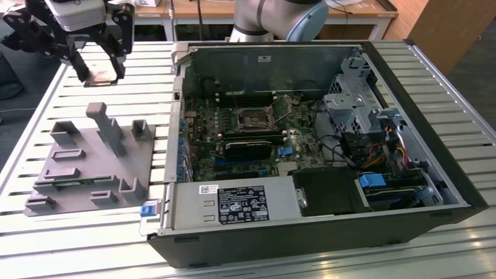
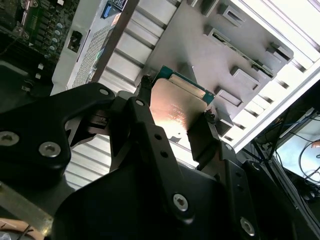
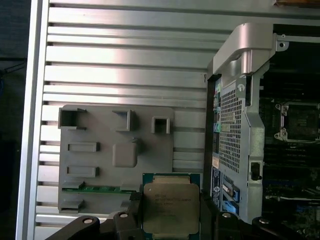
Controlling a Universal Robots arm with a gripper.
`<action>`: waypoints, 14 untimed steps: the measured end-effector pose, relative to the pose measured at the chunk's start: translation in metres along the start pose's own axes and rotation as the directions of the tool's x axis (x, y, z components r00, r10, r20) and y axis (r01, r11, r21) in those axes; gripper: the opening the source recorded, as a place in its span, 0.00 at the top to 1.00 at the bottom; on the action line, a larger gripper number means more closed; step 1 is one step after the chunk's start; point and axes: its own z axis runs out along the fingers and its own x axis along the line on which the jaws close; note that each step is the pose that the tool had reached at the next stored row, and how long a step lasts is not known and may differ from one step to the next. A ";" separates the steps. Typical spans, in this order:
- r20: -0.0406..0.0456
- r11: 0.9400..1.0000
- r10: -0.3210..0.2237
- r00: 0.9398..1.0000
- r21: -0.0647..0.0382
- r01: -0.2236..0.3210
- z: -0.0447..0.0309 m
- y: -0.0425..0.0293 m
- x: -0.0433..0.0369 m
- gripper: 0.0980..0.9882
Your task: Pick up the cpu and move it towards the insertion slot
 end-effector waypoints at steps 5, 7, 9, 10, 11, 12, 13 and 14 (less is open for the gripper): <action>0.000 1.000 0.000 1.000 0.000 0.000 0.0000 -0.0001 -0.0065 0.50; 0.000 1.000 0.000 1.000 0.000 0.000 0.0000 -0.0002 -0.0088 0.50; 0.000 1.000 0.000 1.000 0.000 0.000 0.0000 -0.0002 -0.0108 0.50; 0.000 1.000 0.000 1.000 0.000 0.000 0.0000 -0.0002 -0.0119 0.50; 0.000 1.000 0.000 1.000 0.000 0.000 0.0000 -0.0003 -0.0129 0.50; 0.000 1.000 0.000 1.000 0.000 0.000 0.0000 -0.0003 -0.0138 0.50; 0.000 1.000 0.000 1.000 0.000 0.000 0.0000 -0.0003 -0.0147 0.50; 0.000 1.000 0.000 1.000 0.000 0.000 0.0000 -0.0003 -0.0155 0.50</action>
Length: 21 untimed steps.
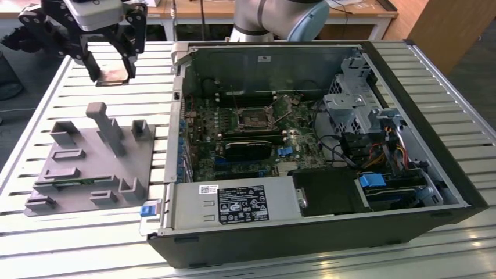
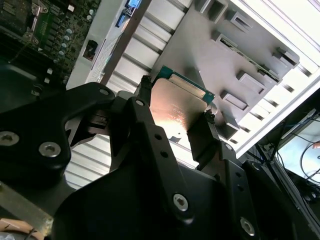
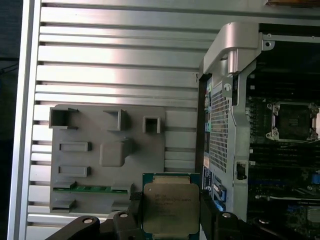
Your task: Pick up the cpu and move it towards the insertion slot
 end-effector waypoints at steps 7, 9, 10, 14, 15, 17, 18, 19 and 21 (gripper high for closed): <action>0.000 1.000 0.000 1.000 0.000 0.000 0.0000 -0.0002 -0.0062 0.50; 0.000 1.000 0.000 1.000 0.000 0.000 0.0000 -0.0002 -0.0079 0.50; 0.000 1.000 0.000 1.000 0.000 0.000 0.0000 -0.0003 -0.0088 0.50; 0.000 1.000 0.000 1.000 0.000 0.000 0.0000 -0.0004 -0.0120 0.50; 0.000 1.000 0.000 1.000 0.000 0.000 0.0000 -0.0004 -0.0128 0.50; 0.000 1.000 0.000 1.000 0.000 0.000 0.0000 -0.0004 -0.0142 0.50; 0.000 1.000 0.000 1.000 0.000 0.000 0.0000 -0.0005 -0.0150 0.50; 0.000 1.000 0.000 1.000 0.000 0.000 0.0000 -0.0005 -0.0157 0.50; 0.000 1.000 0.000 1.000 0.000 0.000 0.0000 -0.0005 -0.0170 0.50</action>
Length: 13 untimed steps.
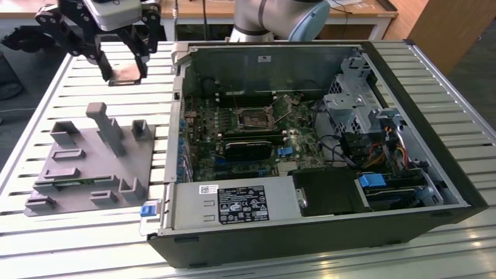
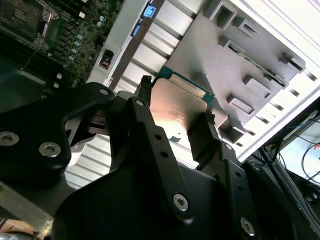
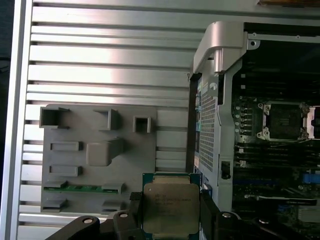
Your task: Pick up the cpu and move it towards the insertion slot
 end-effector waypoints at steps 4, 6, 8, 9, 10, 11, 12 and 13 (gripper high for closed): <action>0.000 1.000 0.000 1.000 0.000 0.000 0.0000 -0.0001 -0.0031 0.50; 0.000 1.000 0.000 1.000 0.000 0.000 0.0000 -0.0001 -0.0046 0.50; 0.000 1.000 0.000 1.000 0.000 0.000 0.0000 -0.0002 -0.0060 0.50; 0.000 1.000 0.000 1.000 0.000 0.000 -0.0001 -0.0002 -0.0067 0.50; 0.000 1.000 0.000 1.000 0.000 0.000 0.0000 -0.0002 -0.0073 0.50; 0.000 1.000 0.000 1.000 0.000 0.000 0.0000 -0.0002 -0.0080 0.50; 0.000 1.000 0.000 1.000 0.000 0.000 0.0000 -0.0003 -0.0088 0.50; 0.000 1.000 0.000 1.000 0.000 0.000 0.0000 -0.0003 -0.0094 0.50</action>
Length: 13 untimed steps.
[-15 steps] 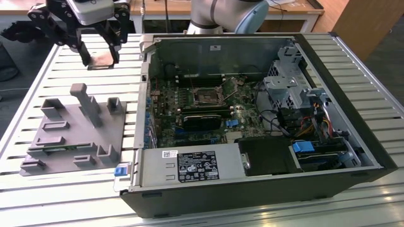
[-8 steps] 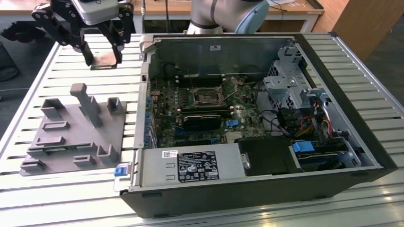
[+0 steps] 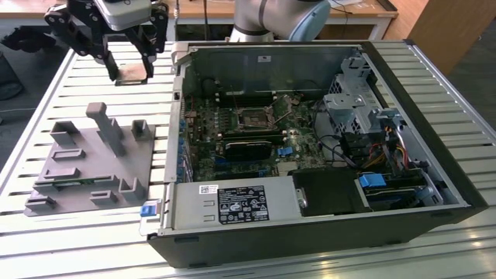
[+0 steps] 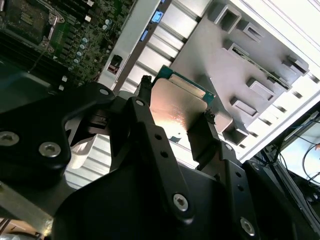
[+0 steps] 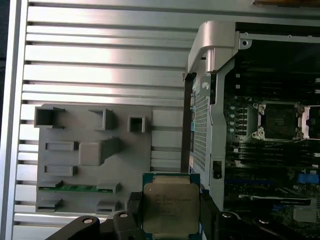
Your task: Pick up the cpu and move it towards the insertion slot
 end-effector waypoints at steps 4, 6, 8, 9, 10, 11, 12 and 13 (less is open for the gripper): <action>0.000 1.000 0.000 1.000 0.000 0.000 0.0000 -0.0001 -0.0026 0.50; 0.000 1.000 0.000 1.000 0.000 0.000 0.0000 -0.0001 -0.0039 0.50; 0.000 1.000 0.000 1.000 0.000 0.000 0.0000 -0.0002 -0.0051 0.50; 0.000 1.000 0.000 1.000 0.000 0.000 0.0000 -0.0002 -0.0058 0.50; 0.000 1.000 0.000 1.000 0.000 0.000 0.0000 -0.0002 -0.0064 0.50; 0.000 1.000 0.000 1.000 0.000 0.000 0.0000 -0.0002 -0.0070 0.50; 0.000 1.000 0.000 1.000 0.000 0.000 0.0000 -0.0002 -0.0076 0.50; 0.000 1.000 0.000 1.000 0.000 0.000 0.0000 -0.0002 -0.0082 0.50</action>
